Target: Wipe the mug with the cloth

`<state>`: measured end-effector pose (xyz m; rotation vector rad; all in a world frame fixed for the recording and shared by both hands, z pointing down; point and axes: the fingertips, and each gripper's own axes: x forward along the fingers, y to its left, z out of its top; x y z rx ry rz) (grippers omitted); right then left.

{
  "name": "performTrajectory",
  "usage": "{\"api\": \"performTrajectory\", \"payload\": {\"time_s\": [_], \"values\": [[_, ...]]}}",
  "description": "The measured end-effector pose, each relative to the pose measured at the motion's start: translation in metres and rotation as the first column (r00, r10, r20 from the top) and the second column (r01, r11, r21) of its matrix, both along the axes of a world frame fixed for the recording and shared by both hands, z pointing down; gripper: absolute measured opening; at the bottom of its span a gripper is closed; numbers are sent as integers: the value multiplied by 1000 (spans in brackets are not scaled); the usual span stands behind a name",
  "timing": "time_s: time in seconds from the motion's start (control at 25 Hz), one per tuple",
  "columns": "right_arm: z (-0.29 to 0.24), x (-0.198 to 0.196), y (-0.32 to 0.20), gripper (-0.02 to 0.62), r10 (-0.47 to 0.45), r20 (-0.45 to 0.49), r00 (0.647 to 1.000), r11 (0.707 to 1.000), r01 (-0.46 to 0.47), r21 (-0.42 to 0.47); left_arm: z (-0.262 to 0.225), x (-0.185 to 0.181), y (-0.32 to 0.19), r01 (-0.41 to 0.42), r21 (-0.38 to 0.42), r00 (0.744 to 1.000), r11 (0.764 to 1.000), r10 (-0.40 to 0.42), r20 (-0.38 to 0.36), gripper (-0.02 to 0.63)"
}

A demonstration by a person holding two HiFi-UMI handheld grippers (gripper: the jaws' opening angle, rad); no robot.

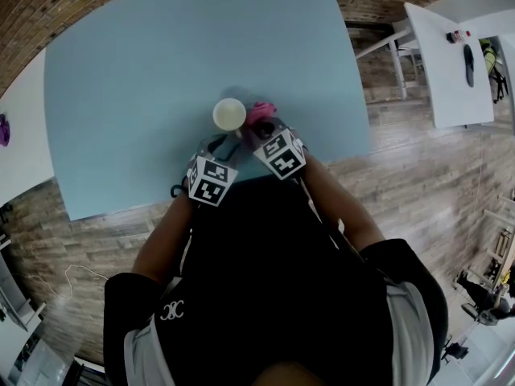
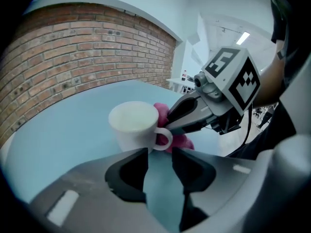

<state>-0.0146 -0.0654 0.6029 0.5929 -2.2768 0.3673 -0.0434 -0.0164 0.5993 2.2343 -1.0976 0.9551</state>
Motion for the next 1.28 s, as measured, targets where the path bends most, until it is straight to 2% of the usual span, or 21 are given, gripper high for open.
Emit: {"api": "performTrajectory", "payload": {"time_s": [0.16,0.24,0.32,0.44,0.52,0.72,0.76,0.88,0.96,1.2,1.28], "values": [[-3,-2,1,35,-3,6,1000,1000,3,1,1,-41,-15,47,21,998,999,-48,47,209],[-6,-1,2,37,-4,9,1000,1000,4,5,-2,-52,-28,43,36,997,998,-45,69,218],[-9,0,3,37,-2,23,1000,1000,2,3,-5,-53,-40,-2,60,994,998,-5,105,227],[-13,0,4,36,10,61,998,1000,-9,-23,-8,-50,-56,-83,101,982,991,64,176,317],[-15,3,4,36,22,78,997,999,-19,-39,-9,-46,-62,-130,112,973,985,106,203,319],[-16,7,4,37,21,108,994,997,-13,-80,-4,-39,-70,-178,71,974,982,165,155,371],[-16,7,4,37,12,111,994,997,-2,-83,-1,-36,-68,-205,52,970,977,196,145,447],[-18,6,2,36,-4,112,994,997,13,-77,11,-26,-59,-325,5,935,946,320,154,498],[-20,7,0,36,-1,114,993,997,9,-76,14,-20,-57,-380,8,913,925,374,163,499],[-25,5,0,37,-11,116,993,997,20,-76,9,-12,-67,-444,19,888,896,437,144,492],[-26,6,0,36,-7,120,993,997,16,-76,10,-10,-69,-469,14,873,883,462,155,458]]}}
